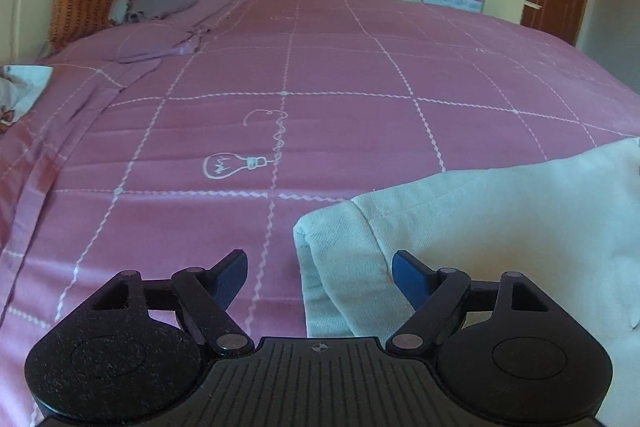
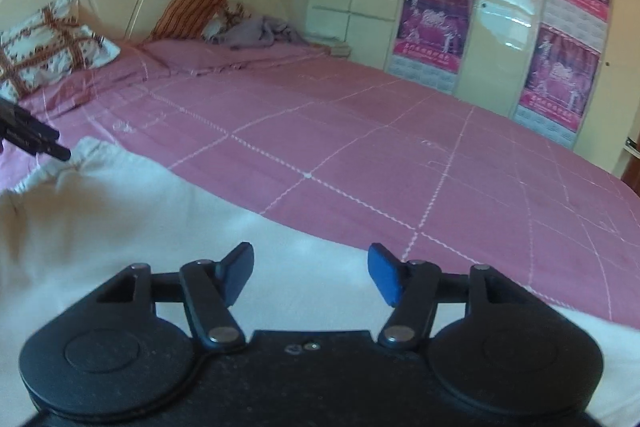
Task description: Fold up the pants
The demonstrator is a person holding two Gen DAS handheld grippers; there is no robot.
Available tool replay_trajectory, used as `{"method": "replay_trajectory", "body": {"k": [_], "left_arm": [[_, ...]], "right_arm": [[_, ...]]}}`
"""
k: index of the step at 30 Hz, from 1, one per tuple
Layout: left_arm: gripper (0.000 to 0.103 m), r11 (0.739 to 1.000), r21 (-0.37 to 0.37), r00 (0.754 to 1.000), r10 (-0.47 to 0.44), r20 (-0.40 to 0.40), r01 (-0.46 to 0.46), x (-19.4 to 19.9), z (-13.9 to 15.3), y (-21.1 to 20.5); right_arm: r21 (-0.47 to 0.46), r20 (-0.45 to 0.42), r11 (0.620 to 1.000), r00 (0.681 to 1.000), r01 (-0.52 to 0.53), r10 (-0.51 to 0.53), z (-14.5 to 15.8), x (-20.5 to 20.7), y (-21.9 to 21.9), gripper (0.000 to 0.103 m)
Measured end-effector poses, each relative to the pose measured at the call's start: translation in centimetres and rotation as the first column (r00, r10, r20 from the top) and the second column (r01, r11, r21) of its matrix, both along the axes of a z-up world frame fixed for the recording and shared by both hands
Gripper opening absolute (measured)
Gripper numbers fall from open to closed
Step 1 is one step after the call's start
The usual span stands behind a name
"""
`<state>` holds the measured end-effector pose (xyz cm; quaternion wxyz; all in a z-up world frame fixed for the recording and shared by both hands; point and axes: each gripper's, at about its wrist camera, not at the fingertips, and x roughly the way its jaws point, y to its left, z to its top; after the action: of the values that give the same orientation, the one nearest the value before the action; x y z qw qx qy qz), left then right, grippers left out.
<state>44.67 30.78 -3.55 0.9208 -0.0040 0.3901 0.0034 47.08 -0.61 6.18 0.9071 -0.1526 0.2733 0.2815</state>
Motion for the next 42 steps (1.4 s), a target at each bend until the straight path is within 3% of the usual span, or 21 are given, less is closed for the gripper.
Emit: {"method": "replay_trajectory", "body": {"k": [5, 10, 14, 15, 16, 17, 18, 19, 22, 27, 31, 33, 36, 39, 42], "left_arm": [[0.08, 0.995, -0.057, 0.995, -0.085, -0.043, 0.083, 2.9, -1.4, 1.3], [0.08, 0.985, -0.088, 0.985, -0.156, -0.077, 0.149, 5.2, -2.7, 1.4], [0.078, 0.982, -0.08, 0.981, -0.177, -0.079, 0.171, 6.2, -3.2, 1.2], [0.069, 0.981, -0.085, 0.981, -0.181, -0.075, 0.174, 6.2, -3.2, 1.1], [0.051, 0.978, -0.099, 0.979, -0.19, -0.068, 0.183, 6.2, -3.1, 1.0], [0.045, 0.975, -0.114, 0.978, -0.201, -0.064, 0.193, 6.2, -3.1, 0.9], [0.038, 0.976, -0.093, 0.977, -0.205, -0.056, 0.199, 6.0, -3.0, 0.6], [0.024, 0.974, -0.089, 0.977, -0.211, -0.043, 0.206, 5.9, -2.9, 0.3], [0.021, 0.98, -0.066, 0.982, -0.189, -0.014, 0.188, 5.0, -3.0, -0.3], [0.018, 0.978, -0.042, 0.975, -0.198, 0.104, 0.203, 0.9, 0.2, -0.2], [0.018, 0.97, -0.023, 0.943, -0.227, 0.243, 0.24, -4.9, 4.9, -0.6], [0.018, 0.966, 0.028, 0.925, -0.254, 0.284, 0.257, -8.1, 6.5, -1.4], [0.018, 0.951, 0.143, 0.905, -0.307, 0.295, 0.276, -13.0, 7.6, -3.5], [0.018, 0.93, 0.241, 0.895, -0.343, 0.285, 0.279, -17.7, 7.0, -5.6], [0.018, 0.925, 0.245, 0.919, -0.342, 0.197, 0.292, -20.8, 4.4, -7.1]], "right_arm": [[-0.092, -0.087, 0.99, 0.991, -0.11, 0.102, -3.2, 5.7, 2.9, 0.057], [-0.22, -0.127, 0.954, 0.976, -0.202, 0.177, -4.9, 8.3, 4.6, 0.057], [-0.225, -0.234, 0.938, 0.949, -0.263, 0.21, -5.2, 10.4, 4.7, 0.059], [-0.23, -0.252, 0.934, 0.944, -0.273, 0.214, -5.2, 10.7, 5.0, 0.059], [-0.233, -0.266, 0.932, 0.94, -0.276, 0.212, -5.2, 10.8, 5.1, 0.059], [-0.234, -0.281, 0.933, 0.937, -0.275, 0.206, -5.3, 11.0, 5.3, 0.059], [-0.241, -0.286, 0.93, 0.936, -0.279, 0.207, -5.3, 10.9, 5.5, 0.055], [-0.246, -0.291, 0.925, 0.932, -0.29, 0.216, -5.3, 11.0, 5.7, 0.041], [-0.244, -0.301, 0.921, 0.926, -0.305, 0.227, -5.3, 10.0, 6.3, 0.012], [-0.27, -0.179, 0.936, 0.967, -0.227, 0.183, -3.8, 6.7, 5.9, 0.007], [-0.251, -0.012, 0.95, 0.982, -0.188, 0.191, 1.2, 0.6, 3.7, 0.007], [-0.284, 0.077, 0.942, 0.975, -0.18, 0.21, 3.4, -3.6, 2.5, 0.007], [-0.284, 0.136, 0.941, 0.964, -0.183, 0.228, 5.3, -9.7, 0.7, 0.007], [-0.28, 0.168, 0.947, 0.963, -0.159, 0.211, 5.4, -15.9, -0.6, 0.007], [-0.293, 0.153, 0.948, 0.972, -0.125, 0.176, 3.1, -20.2, -1.0, 0.008]]}}
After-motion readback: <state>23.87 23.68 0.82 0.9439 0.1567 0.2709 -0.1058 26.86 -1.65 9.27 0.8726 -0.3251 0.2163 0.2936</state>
